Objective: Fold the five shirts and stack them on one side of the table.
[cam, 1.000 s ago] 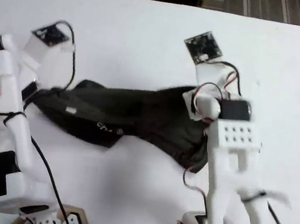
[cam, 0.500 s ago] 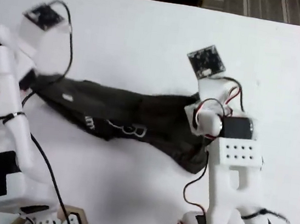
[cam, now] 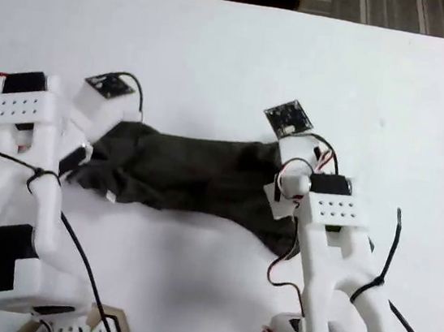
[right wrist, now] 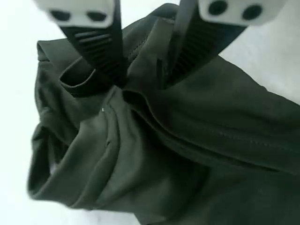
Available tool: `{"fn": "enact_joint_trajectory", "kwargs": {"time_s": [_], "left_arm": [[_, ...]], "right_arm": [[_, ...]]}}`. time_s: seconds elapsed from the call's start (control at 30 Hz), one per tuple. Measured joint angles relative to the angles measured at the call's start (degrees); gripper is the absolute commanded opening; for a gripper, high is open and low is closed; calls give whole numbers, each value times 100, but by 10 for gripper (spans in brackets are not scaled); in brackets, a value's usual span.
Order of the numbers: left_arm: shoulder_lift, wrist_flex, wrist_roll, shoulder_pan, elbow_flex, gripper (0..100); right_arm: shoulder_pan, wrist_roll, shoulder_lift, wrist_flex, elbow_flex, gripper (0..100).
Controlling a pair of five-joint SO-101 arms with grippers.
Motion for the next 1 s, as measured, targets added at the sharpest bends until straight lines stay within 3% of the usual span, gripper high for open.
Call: {"fn": "enact_joint_trajectory", "kwargs": {"time_s": [0.47,0.63,1.0], "left_arm": [[0,0,0,0,0,25],[0,0,0,0,0,25],[0,88,0,0,-176,25]], "right_arm": [[-9,-9,826,-738,0,125],[-9,-9,923,-923,0,11],[0,-9,932,-712,-475,19]]}}
